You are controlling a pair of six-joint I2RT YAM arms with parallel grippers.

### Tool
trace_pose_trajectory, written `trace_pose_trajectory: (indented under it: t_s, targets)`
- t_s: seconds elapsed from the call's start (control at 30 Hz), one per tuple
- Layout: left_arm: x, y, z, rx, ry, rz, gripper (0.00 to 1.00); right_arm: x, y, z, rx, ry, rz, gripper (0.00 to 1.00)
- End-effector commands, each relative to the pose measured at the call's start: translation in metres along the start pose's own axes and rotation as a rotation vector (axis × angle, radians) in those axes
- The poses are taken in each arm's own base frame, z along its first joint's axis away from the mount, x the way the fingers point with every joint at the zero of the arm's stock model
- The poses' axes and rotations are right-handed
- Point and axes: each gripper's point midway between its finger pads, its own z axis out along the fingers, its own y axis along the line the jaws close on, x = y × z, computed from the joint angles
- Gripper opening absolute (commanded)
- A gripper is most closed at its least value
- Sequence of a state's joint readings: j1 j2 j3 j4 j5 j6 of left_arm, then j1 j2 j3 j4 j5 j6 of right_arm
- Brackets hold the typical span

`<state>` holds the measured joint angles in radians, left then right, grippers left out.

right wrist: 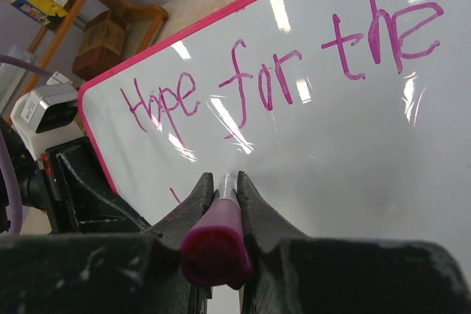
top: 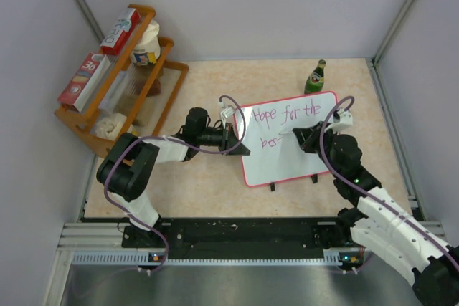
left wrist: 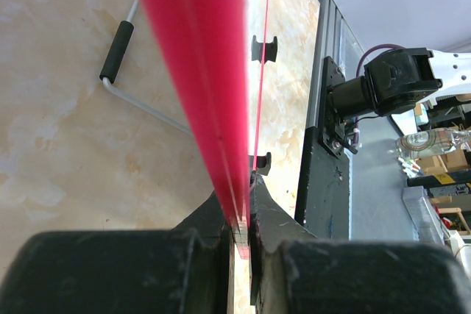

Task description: Write a sentence on the whiteboard

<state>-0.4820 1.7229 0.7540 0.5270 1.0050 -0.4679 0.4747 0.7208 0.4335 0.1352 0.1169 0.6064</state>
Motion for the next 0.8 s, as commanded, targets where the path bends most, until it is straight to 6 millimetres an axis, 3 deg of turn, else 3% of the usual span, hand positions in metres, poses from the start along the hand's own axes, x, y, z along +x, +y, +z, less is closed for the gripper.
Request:
trace_pose_trajectory:
  t_s: [0.0,0.77]
  targets:
    - [0.046,0.007,0.004,-0.013,0.121,0.019,0.00,-0.010,-0.003,0.003,0.013,-0.052,0.009,0.00]
    - [0.046,0.007,0.005,-0.014,0.122,0.018,0.00,0.026,-0.028,-0.007,0.056,0.030,-0.030,0.00]
